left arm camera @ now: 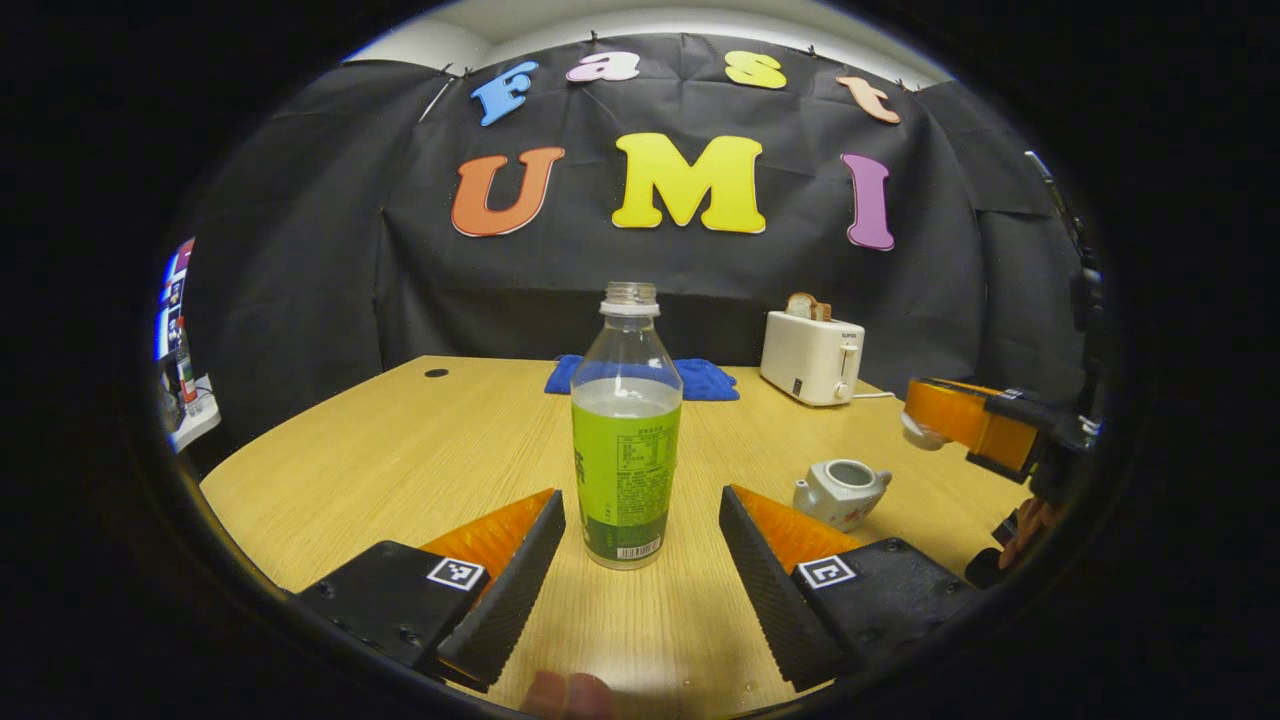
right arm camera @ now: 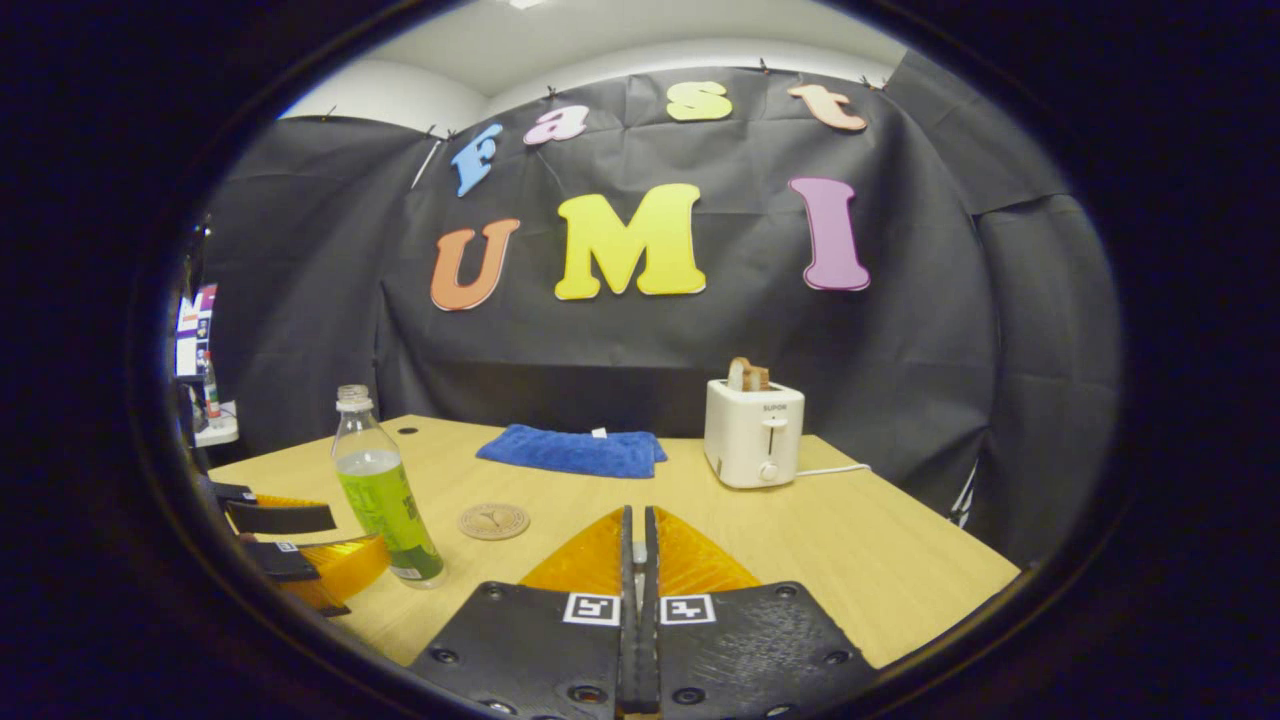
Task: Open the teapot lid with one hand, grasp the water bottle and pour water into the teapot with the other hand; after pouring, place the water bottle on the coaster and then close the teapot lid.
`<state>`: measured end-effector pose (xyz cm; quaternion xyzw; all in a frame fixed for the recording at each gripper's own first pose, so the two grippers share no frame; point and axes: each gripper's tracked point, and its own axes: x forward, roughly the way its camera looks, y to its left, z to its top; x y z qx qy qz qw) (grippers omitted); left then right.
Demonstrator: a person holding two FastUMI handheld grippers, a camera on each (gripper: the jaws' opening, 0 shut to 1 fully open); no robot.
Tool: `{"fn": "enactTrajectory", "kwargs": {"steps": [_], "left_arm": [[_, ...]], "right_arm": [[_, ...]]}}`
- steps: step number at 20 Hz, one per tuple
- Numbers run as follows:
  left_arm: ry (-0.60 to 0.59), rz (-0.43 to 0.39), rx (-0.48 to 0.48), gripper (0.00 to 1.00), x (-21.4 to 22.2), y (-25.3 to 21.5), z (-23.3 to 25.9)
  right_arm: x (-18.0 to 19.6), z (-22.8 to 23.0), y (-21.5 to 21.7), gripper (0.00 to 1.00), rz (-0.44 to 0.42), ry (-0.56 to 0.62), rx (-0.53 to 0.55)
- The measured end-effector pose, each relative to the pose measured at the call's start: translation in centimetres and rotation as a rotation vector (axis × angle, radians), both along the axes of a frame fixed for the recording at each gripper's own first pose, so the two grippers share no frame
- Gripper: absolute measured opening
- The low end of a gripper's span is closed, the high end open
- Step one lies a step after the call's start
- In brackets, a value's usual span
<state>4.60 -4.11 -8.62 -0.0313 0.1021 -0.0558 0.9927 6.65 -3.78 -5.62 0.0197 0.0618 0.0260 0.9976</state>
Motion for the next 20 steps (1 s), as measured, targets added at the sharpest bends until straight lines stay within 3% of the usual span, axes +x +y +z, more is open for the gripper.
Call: {"fn": "enactTrajectory", "kwargs": {"steps": [13,17,20], "left_arm": [[0.048,-0.007,0.052,0.97,3.4,0.8,-2.5],[0.055,-0.012,0.097,0.78,3.7,0.9,-2.5],[0.059,-0.013,0.181,0.76,3.3,1.1,-2.1]], "right_arm": [[-1.4,-1.5,-1.9,0.00,-0.007,0.026,0.000],[-1.7,-1.3,-2.1,0.00,0.001,0.017,0.007],[-1.9,-1.4,-2.4,0.00,0.002,0.016,0.021]]}}
